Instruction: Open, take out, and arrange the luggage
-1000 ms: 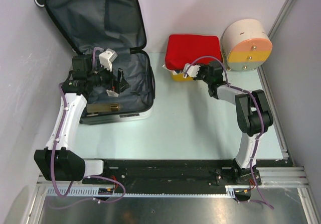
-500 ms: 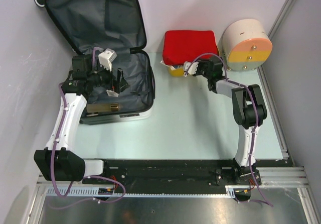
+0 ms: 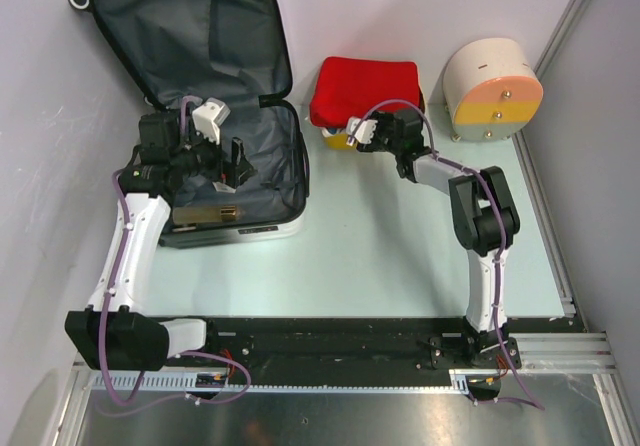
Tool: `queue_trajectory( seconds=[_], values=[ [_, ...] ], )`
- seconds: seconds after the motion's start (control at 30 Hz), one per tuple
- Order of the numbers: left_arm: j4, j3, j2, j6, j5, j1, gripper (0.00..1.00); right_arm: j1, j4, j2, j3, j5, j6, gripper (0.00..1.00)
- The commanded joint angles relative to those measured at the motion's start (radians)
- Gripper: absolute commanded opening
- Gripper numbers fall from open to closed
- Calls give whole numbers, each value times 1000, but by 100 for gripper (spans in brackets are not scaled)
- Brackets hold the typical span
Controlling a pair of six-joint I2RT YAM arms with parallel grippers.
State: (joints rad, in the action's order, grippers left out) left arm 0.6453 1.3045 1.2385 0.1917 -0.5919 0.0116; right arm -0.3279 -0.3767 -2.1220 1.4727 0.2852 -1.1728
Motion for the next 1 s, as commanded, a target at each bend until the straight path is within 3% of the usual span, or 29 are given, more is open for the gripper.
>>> queue_trajectory(
  seconds=[0.0, 0.13, 0.27, 0.43, 0.53, 0.63, 0.8, 0.97],
  values=[
    [-18, 16, -21, -25, 27, -9, 100, -19, 56, 101, -17, 40, 119, 70],
    [-19, 44, -8, -12, 20, -9, 100, 29, 159, 235, -35, 39, 217, 78],
    [-21, 85, 6, -5, -9, -9, 100, 88, 314, 407, -37, 141, 353, 82],
    [-26, 136, 30, 0, -39, -9, 100, 154, 517, 586, -32, 175, 548, 84],
    [-36, 144, 47, -15, -65, -9, 100, 222, 628, 652, -14, 119, 639, 83],
    [-59, 130, 53, -46, -114, -9, 100, 329, 712, 662, 27, 105, 769, 79],
    [-107, 108, 52, -84, -132, -9, 100, 525, 710, 590, 70, 109, 933, 75],
    [-113, 139, 68, -78, -98, -9, 100, 599, 645, 447, 182, 92, 1000, 71]
  ],
)
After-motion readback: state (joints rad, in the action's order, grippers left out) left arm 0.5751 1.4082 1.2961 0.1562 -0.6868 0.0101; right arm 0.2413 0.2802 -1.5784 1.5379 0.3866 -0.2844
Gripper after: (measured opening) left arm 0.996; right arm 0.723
